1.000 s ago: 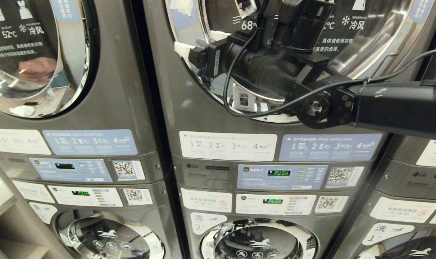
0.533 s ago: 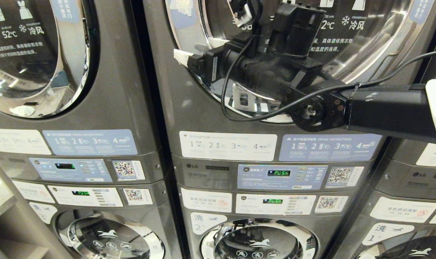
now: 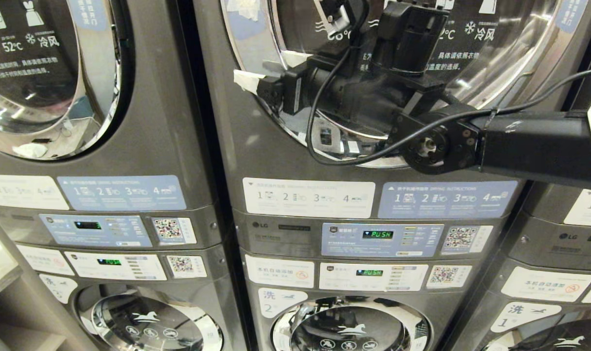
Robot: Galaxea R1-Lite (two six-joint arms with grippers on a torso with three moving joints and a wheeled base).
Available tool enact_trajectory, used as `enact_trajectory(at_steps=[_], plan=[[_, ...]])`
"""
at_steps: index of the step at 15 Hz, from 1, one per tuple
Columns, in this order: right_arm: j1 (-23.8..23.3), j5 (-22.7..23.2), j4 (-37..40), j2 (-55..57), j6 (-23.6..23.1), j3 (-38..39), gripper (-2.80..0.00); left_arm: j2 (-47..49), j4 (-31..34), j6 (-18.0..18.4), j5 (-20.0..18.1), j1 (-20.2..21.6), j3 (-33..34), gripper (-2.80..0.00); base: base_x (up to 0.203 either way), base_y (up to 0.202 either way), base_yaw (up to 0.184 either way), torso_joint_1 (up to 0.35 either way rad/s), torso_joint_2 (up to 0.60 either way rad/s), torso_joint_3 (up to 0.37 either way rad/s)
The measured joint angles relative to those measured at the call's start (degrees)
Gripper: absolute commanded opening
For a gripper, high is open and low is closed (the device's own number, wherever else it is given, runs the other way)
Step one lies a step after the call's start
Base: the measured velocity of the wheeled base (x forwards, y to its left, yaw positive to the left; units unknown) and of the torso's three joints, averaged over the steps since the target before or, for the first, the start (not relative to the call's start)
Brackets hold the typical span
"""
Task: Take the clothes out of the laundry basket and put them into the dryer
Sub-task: Open the dryer
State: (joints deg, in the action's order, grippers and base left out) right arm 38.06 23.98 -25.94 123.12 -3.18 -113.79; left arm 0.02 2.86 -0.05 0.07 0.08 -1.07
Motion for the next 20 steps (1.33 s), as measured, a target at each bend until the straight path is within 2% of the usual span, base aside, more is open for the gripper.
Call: enact_trajectory(at_steps=[6,12,20], plan=[[0.1,11.7,5.3,-3.3,0.5,0.3,0.0,0.0,0.0,0.0,0.0,0.0,0.0,-2.8,0.0,0.0,0.0,0.0,0.0,0.0],[0.2,13.8,7.5,-12.7,0.5,8.4,0.0,0.0,0.0,0.0,0.0,0.0,0.0,-2.8,0.0,0.0,0.0,0.0,0.0,0.0],[0.5,17.4,8.4,-27.9,-0.2,25.0,0.0,0.0,0.0,0.0,0.0,0.0,0.0,-2.8,0.0,0.0,0.0,0.0,0.0,0.0]])
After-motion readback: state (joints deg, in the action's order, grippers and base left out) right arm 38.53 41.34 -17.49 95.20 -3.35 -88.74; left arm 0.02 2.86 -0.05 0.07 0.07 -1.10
